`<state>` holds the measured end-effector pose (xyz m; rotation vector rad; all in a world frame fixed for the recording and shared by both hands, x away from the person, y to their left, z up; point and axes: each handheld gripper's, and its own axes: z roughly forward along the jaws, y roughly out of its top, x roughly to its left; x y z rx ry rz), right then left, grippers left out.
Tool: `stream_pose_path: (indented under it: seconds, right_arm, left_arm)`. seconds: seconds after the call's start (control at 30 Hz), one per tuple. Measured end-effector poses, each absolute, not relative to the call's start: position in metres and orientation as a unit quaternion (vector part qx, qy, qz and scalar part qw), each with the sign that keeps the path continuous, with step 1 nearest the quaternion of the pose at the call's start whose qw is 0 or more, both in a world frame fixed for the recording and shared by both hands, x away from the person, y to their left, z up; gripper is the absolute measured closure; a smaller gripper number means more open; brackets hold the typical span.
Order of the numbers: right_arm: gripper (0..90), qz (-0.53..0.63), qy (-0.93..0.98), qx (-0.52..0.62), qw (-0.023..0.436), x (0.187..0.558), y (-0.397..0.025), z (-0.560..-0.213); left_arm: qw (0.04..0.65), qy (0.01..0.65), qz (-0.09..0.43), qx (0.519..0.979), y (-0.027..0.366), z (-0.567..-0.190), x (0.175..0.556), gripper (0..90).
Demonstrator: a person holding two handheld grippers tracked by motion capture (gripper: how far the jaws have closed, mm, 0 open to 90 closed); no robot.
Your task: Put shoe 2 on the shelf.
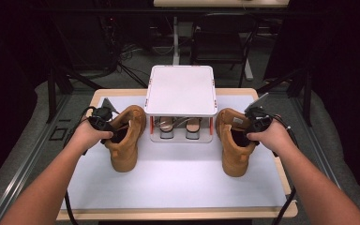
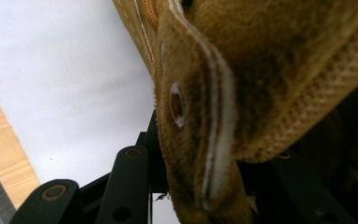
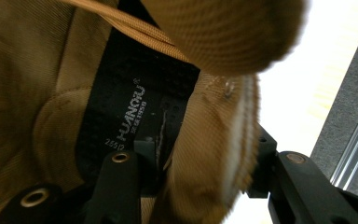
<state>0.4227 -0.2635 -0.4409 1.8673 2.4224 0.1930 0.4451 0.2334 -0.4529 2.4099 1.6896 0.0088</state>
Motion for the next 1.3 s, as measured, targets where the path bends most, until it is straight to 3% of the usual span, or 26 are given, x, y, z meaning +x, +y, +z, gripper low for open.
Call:
stream_pose_path:
  seconds: [0.37,0.5,0.9,1.13,1.3]
  right_arm:
    - [64.8,0.066,0.775,0.628,0.017,0.424,-0.264,-0.451]
    - [68.8,0.058,0.776,0.628,0.020,0.425,-0.258,-0.454]
    - [68.5,0.049,0.774,0.631,0.032,0.424,-0.256,-0.455]
    - [74.2,0.049,0.775,0.629,0.034,0.424,-0.256,-0.455]
    - [78.2,0.055,0.770,0.635,0.039,0.422,-0.256,-0.456]
  left_arm:
    - [0.091,0.576,-0.007,0.812,0.234,-0.457,0.447,68.9]
    - [0.084,0.574,-0.003,0.815,0.232,-0.457,0.448,70.1]
    - [0.082,0.581,-0.009,0.810,0.233,-0.458,0.449,72.1]
    - [0.079,0.588,-0.009,0.805,0.233,-0.458,0.450,72.3]
    - [0.069,0.589,0.004,0.805,0.229,-0.458,0.449,77.6]
